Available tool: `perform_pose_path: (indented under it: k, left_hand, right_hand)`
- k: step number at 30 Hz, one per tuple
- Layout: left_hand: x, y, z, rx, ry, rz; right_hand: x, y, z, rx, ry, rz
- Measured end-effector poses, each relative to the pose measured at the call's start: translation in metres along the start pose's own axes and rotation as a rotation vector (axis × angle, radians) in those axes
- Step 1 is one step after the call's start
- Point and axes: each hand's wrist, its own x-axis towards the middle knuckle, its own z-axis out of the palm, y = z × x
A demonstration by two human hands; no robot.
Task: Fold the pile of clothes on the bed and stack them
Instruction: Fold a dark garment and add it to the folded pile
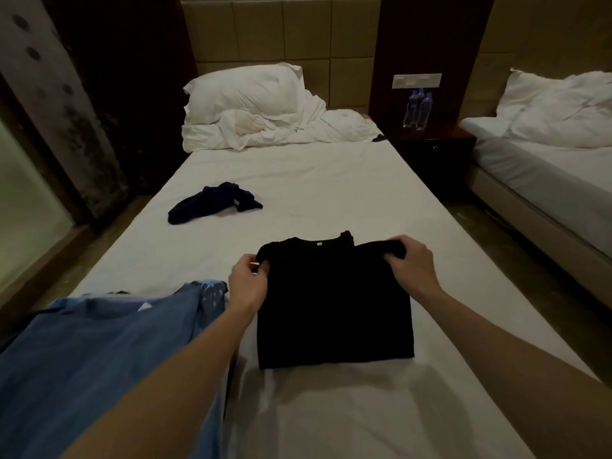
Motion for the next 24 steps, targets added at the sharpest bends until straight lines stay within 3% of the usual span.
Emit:
perform_pose_path:
  k: [5, 9, 12, 16, 18, 22, 24]
  left_hand:
    - [0.089, -0.021, 0.025, -0.018, -0.036, -0.076]
    - [0.154, -0.058, 0.057, 0.066, -0.043, -0.129]
    - [0.182, -0.089, 0.076, 0.251, -0.123, -0.136]
    - [0.196, -0.101, 0.087, 0.527, -0.203, -0.061]
    - [0.196, -0.096, 0.085, 0.426, -0.232, -0.09]
    - [0.176, -0.066, 0.074, -0.185, -0.245, -0.297]
    - [0.16, -0.046, 0.064, -0.358, -0.239, -0.356]
  right_hand:
    - [0.091, 0.012, 0.049, 0.053, -0.001, 0.057]
    - [0.157, 0.051, 0.101, 0.003, -0.12, 0.159]
    - [0.188, 0.087, 0.142, -0.107, -0.248, 0.299]
    - [0.203, 0.109, 0.165, -0.172, -0.298, 0.43]
    - [0.204, 0.106, 0.162, -0.167, -0.312, 0.448]
    - [0.191, 0.088, 0.136, 0.047, -0.241, 0.381]
    - [0.177, 0.071, 0.115, 0.202, -0.225, 0.349]
